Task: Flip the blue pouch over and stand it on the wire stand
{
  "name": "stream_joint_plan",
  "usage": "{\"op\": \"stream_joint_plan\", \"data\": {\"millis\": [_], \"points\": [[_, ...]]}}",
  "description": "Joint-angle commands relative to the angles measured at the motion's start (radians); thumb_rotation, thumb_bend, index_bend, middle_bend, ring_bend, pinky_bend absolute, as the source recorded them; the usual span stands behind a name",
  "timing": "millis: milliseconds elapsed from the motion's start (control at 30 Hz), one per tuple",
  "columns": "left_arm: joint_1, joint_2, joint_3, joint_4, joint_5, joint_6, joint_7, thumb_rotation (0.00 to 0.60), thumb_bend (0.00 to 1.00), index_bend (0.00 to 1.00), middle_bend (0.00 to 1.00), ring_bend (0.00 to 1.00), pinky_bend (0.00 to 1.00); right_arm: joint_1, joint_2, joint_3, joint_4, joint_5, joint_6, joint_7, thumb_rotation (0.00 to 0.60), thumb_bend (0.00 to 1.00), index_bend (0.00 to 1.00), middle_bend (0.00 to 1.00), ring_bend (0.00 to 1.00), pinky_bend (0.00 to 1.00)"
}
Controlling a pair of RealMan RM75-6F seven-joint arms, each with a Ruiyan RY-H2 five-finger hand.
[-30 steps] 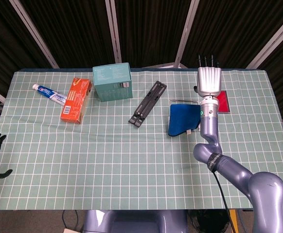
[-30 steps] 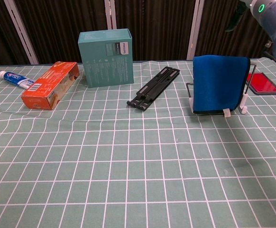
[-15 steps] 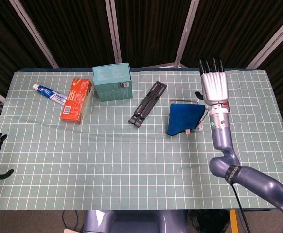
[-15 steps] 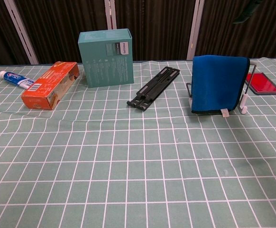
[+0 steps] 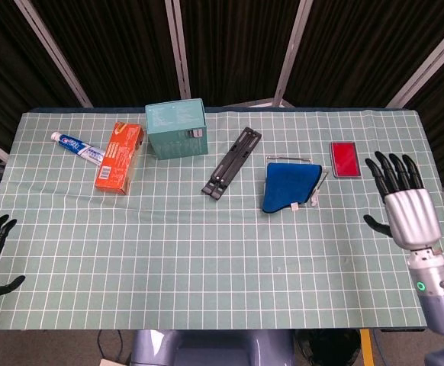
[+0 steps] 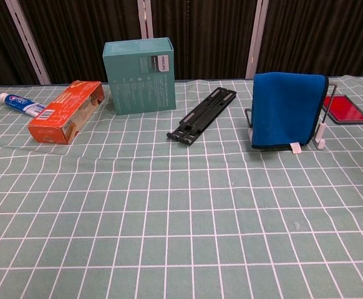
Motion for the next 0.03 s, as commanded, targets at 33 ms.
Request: {"op": "stream_joint_plan", "data": {"millis": [33], "points": [[0.012,0.006,0.006,-0.009,0.013,0.020,0.014,0.600,0.00,0.00,0.00,0.00,0.00,-0.070,0.024,-0.045,-0.018,-0.051,0.061,0.049,0.600,0.00,0.00,0.00,0.00,0.00]]}}
